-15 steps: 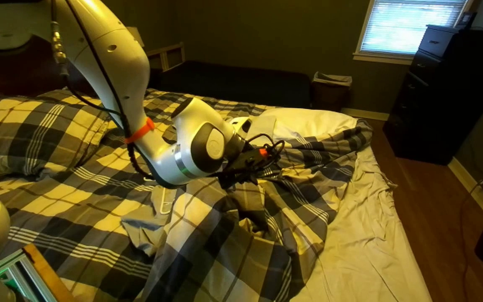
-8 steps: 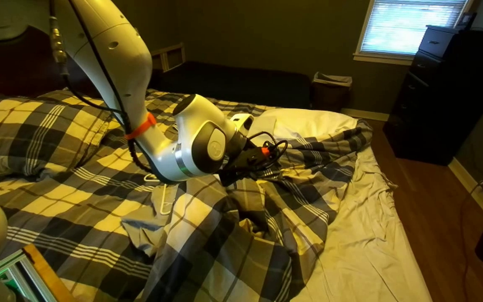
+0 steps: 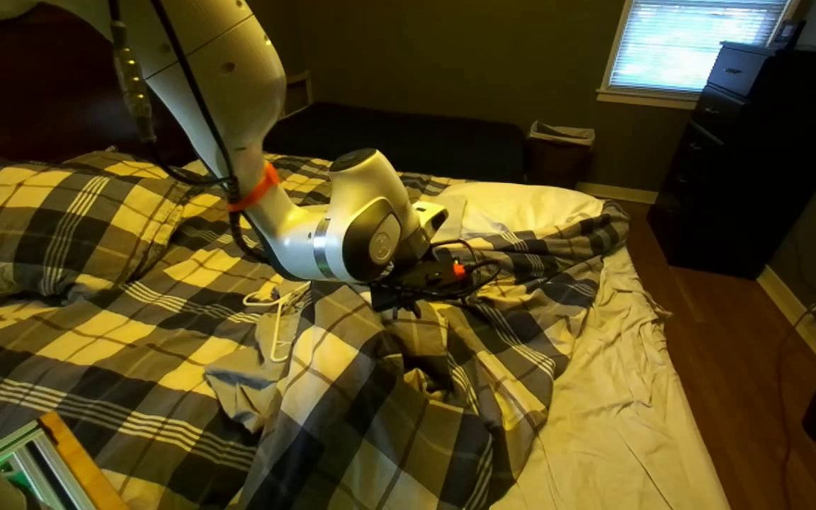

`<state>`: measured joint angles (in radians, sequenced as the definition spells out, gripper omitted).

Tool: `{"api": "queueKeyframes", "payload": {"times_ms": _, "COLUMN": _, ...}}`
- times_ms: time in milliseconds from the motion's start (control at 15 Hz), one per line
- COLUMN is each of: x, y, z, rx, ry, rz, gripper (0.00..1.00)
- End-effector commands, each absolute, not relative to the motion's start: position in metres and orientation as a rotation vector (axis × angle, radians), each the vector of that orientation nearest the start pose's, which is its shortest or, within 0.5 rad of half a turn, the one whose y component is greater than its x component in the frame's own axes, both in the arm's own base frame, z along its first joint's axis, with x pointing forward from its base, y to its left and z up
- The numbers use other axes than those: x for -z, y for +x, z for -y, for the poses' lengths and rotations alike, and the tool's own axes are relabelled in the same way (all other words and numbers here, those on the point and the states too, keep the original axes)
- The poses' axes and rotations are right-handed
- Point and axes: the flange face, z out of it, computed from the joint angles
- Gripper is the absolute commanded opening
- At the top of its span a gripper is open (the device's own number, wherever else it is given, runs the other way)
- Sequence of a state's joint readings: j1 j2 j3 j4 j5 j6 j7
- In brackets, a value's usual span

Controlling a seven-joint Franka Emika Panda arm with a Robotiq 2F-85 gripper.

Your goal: Move the bottom right tip of the duvet to the left

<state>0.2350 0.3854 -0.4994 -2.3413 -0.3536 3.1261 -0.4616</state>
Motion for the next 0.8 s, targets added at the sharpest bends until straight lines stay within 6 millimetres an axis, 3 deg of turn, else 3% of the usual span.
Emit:
{"api": "queueKeyframes", "payload": {"times_ms": 0, "x": -0.225, "y": 0.533, "z": 0.113, "rx": 0.44, "ry": -3.194, "rz": 1.021, "gripper": 1.0}}
{"api": "queueKeyframes", "payload": {"times_ms": 200, "x": -0.205, "y": 0.567, "z": 0.139, "rx": 0.441, "ry": -3.089, "rz": 0.934, "gripper": 1.0}}
{"api": "queueKeyframes", "payload": {"times_ms": 400, "x": -0.187, "y": 0.584, "z": 0.191, "rx": 0.446, "ry": -3.017, "rz": 0.883, "gripper": 1.0}}
{"api": "queueKeyframes", "payload": {"times_ms": 733, "x": -0.152, "y": 0.593, "z": 0.256, "rx": 0.332, "ry": -2.914, "rz": 0.88, "gripper": 1.0}}
